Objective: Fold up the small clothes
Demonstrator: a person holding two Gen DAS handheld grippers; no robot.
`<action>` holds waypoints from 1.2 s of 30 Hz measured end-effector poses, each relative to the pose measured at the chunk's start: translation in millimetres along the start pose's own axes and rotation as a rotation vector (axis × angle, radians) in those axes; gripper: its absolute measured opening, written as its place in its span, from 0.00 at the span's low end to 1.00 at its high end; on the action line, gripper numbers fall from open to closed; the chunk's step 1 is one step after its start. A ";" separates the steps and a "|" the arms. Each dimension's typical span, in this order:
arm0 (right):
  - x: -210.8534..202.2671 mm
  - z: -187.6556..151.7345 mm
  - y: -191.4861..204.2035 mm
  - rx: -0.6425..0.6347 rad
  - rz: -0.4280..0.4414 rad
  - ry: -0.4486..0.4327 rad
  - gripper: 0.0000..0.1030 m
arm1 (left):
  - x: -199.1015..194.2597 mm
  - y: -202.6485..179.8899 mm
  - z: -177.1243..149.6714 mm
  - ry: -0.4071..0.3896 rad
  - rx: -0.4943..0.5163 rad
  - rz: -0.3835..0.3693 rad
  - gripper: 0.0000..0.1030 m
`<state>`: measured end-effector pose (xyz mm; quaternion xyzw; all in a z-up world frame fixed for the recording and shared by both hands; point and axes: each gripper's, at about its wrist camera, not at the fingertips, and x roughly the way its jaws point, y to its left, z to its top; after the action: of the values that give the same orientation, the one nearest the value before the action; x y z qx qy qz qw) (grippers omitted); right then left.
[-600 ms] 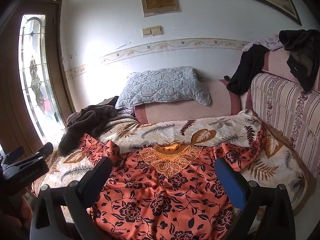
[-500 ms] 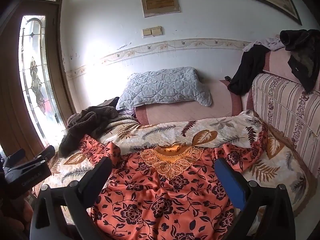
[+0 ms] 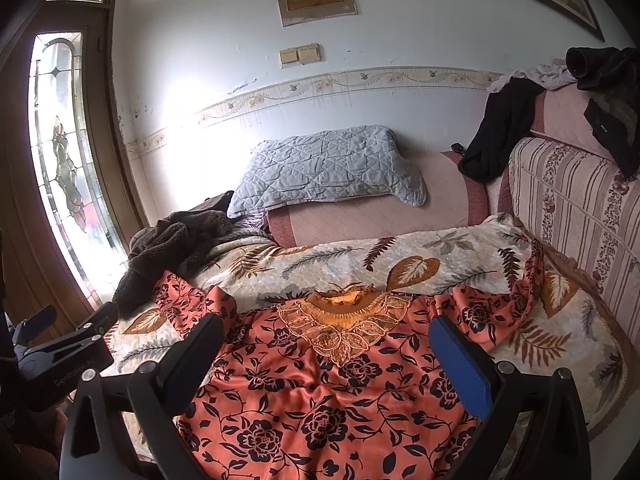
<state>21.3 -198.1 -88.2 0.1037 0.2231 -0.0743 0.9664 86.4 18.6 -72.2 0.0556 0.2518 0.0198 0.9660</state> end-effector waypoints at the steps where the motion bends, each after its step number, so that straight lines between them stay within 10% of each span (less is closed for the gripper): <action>1: 4.0 0.7 -1.2 0.009 0.000 0.007 1.00 | 4.4 -2.2 -0.3 0.005 0.004 -0.001 1.00; 14: 118.1 -21.1 -74.3 0.168 -0.013 0.156 1.00 | 143.7 -77.7 -38.8 0.250 0.085 -0.084 1.00; 19: 184.1 -35.8 -182.2 0.339 -0.082 0.226 1.00 | 241.8 -117.4 -88.9 0.495 0.105 -0.113 1.00; 25: 251.5 -24.5 -351.5 0.600 -0.262 0.194 0.93 | 284.0 -129.9 -119.6 0.586 0.112 -0.135 1.00; 32: 314.7 11.5 -473.4 0.672 -0.467 0.259 0.90 | 285.1 -130.3 -125.5 0.500 0.049 -0.129 1.00; 34: 333.4 7.2 -489.3 0.685 -0.535 0.294 0.80 | 284.3 -131.0 -125.6 0.489 0.054 -0.124 1.00; 36: 349.5 -7.8 -503.7 0.745 -0.531 0.355 0.50 | 285.8 -131.8 -124.2 0.490 0.051 -0.126 1.00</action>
<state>233.3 -717.6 -335.4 0.3928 0.3612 -0.3742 0.7584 276.4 -81.3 -333.8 0.0577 0.4817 -0.0340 0.8738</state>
